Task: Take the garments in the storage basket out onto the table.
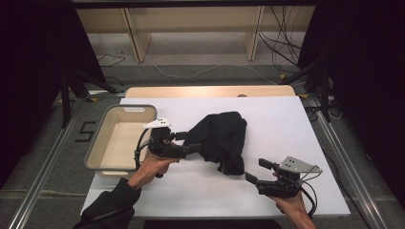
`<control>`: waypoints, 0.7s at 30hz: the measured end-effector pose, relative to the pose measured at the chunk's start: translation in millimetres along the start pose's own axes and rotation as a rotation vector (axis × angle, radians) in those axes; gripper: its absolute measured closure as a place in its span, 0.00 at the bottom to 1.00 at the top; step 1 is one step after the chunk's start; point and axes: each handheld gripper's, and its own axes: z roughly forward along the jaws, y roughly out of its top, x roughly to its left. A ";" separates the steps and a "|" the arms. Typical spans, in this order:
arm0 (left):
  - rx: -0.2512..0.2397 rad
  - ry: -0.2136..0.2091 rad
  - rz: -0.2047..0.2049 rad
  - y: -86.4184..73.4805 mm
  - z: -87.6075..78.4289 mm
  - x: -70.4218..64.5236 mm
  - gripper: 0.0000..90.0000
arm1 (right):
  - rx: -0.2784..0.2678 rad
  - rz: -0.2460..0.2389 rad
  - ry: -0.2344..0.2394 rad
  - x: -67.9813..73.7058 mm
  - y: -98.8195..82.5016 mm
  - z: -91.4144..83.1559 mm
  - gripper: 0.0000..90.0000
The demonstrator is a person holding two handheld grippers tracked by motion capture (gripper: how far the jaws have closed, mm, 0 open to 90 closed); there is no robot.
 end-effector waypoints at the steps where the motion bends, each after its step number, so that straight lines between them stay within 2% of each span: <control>1: -0.001 0.001 0.007 -0.7 -0.7 -0.6 0.14 | 0.000 0.000 0.000 0.0 0.0 0.0 0.26; 8: -0.032 0.003 0.049 -6.2 -7.7 -7.2 0.14 | -0.001 -0.001 0.000 0.2 0.0 0.0 0.26; 11: -0.041 0.015 0.080 -8.8 -11.2 -10.4 0.14 | -0.003 -0.003 0.003 0.5 0.2 -0.2 0.26; 19: -0.036 0.029 0.116 -18.2 -18.5 -16.1 0.14 | -0.003 -0.002 0.004 0.7 0.3 -0.2 0.26; 21: -0.028 0.040 0.138 -22.5 -19.6 -16.8 0.14 | -0.003 -0.002 0.005 1.0 0.1 0.1 0.26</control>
